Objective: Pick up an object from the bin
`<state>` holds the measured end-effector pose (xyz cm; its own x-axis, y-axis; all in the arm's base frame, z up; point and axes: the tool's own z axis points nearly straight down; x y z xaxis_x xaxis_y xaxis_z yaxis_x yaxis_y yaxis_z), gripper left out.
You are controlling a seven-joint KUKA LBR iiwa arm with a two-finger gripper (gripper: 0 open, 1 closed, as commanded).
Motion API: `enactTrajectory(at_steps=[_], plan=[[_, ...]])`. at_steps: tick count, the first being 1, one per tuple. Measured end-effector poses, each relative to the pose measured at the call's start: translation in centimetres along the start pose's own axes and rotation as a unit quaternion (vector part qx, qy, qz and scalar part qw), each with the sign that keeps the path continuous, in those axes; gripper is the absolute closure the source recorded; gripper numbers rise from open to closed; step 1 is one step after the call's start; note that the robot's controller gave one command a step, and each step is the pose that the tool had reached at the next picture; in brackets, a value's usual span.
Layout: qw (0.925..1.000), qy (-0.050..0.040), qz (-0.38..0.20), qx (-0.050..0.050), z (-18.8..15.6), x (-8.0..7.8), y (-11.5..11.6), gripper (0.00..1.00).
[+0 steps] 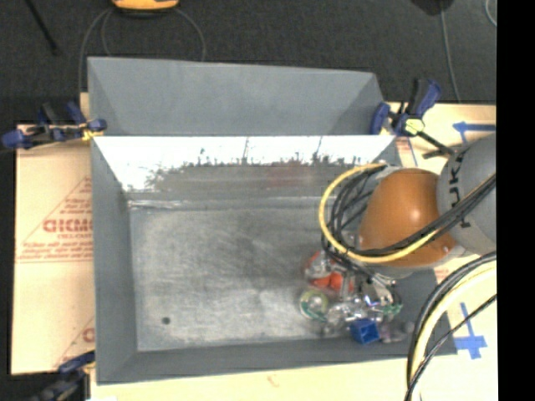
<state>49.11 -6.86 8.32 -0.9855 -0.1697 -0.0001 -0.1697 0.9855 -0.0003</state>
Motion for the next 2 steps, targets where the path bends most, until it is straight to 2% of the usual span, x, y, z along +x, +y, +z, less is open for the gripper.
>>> enactTrajectory(at_steps=[1, 2], plan=[[0.9998, -0.0024, 0.018, 0.0, -0.3, 0.4, -2.0, 0.0], [0.9956, -0.0023, 0.094, -0.002, -0.9, 1.6, -5.1, 0.0]])
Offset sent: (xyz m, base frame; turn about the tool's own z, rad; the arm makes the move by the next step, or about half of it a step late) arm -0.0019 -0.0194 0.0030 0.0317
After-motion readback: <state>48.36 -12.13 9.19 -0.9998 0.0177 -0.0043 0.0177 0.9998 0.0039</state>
